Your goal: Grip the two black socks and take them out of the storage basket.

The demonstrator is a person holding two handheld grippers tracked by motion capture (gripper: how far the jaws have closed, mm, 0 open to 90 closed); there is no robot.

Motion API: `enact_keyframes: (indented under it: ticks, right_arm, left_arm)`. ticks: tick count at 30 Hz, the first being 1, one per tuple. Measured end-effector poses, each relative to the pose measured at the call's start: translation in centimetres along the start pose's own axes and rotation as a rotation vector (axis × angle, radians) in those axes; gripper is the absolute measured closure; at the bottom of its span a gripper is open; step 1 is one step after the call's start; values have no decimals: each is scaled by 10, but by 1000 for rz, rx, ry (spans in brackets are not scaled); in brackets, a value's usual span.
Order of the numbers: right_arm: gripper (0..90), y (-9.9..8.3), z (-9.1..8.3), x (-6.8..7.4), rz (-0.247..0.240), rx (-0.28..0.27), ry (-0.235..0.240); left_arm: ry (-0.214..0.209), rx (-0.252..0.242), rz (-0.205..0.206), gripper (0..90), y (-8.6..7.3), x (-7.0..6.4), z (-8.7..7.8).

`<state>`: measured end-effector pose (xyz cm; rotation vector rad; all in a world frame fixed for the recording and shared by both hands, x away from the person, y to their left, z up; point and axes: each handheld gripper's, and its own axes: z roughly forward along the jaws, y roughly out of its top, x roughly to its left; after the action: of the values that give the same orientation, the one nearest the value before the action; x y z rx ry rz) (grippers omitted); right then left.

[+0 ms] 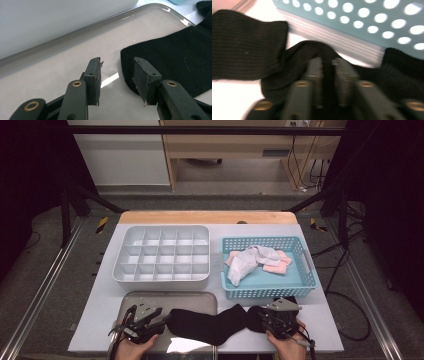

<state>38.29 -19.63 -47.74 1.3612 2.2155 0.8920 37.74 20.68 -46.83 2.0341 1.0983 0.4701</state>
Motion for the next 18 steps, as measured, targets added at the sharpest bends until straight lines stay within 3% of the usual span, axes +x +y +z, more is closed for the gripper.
enact_keyframes:
  ticks: [2, 6, 9, 13, 16, 18]
  right_arm:
    - [883, 0, 0, 1, 8, 10, 5]
    - [891, 3, -3, -7, 66, 21, 45]
    - [890, 3, -12, -12, 84, -37, 38]
    - [889, 6, -34, -21, 104, -163, 23]
    - [887, 10, -50, -26, 131, -247, 72]
    - [886, 13, -57, -25, 124, -279, 104]
  left_arm:
    - [0, -9, -6, 566, 0, 1, -1]
    - [0, -15, -15, 566, 1, 3, -3]
    - [-2, -20, -21, 566, 1, 4, -3]
    - [-4, -11, -17, 565, 1, 4, -2]
    - [-4, -7, -18, 566, 1, 4, -1]
    - [-2, -10, -21, 566, 2, 5, 0]
